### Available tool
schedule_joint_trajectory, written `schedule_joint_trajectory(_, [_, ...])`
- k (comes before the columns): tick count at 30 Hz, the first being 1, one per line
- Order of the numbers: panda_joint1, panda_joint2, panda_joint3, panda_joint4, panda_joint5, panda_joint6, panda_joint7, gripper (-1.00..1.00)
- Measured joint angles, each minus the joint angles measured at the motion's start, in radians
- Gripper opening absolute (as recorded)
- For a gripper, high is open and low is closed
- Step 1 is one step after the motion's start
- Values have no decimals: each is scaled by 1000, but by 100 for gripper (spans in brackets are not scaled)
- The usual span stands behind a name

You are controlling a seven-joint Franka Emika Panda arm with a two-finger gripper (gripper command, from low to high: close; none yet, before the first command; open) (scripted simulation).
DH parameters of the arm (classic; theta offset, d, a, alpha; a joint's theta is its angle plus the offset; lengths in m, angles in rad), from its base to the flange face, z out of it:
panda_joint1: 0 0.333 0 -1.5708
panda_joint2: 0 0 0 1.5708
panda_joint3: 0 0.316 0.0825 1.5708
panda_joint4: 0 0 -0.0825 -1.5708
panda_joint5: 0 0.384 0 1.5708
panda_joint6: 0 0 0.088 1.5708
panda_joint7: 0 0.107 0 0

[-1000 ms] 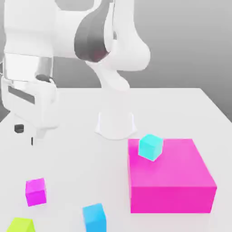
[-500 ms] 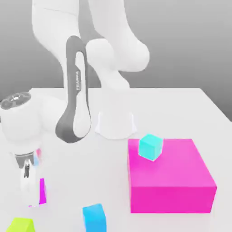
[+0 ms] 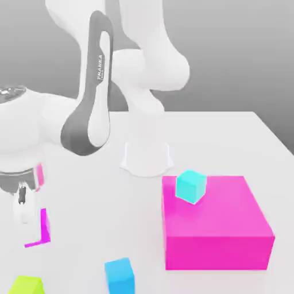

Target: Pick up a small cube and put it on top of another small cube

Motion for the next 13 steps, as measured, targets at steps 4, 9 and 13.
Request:
schedule_joint_trajectory(4, [17,47,26,144,-11,-97,-37,-100])
schedule_joint_trajectory(9, [24,185,40,215,-10,-29,-58,-100])
schedule_joint_trajectory(13, [24,203,40,217,-9,-13,-59,100])
